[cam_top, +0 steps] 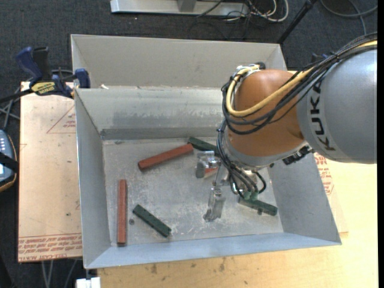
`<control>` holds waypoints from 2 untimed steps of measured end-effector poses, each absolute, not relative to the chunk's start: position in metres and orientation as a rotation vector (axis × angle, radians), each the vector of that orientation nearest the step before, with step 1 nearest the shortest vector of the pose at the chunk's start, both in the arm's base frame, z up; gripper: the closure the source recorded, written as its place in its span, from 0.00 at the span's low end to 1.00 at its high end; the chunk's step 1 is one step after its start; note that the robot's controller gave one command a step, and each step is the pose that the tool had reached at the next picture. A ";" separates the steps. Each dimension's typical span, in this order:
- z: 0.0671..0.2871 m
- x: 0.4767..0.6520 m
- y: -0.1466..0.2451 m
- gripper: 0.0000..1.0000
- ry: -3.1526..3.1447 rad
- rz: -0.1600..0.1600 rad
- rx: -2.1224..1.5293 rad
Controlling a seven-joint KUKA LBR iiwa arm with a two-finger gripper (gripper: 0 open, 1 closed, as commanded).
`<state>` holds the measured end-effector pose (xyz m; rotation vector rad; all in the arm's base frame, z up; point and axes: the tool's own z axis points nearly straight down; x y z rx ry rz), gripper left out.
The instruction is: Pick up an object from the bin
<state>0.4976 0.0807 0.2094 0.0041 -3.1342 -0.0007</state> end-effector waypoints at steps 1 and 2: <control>0.213 0.499 0.080 0.00 -3.142 -0.002 0.000; 0.140 0.504 0.118 0.00 -3.145 -0.004 -0.119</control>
Offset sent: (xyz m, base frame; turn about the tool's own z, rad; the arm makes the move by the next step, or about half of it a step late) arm 0.0070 0.0717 -0.1394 0.1474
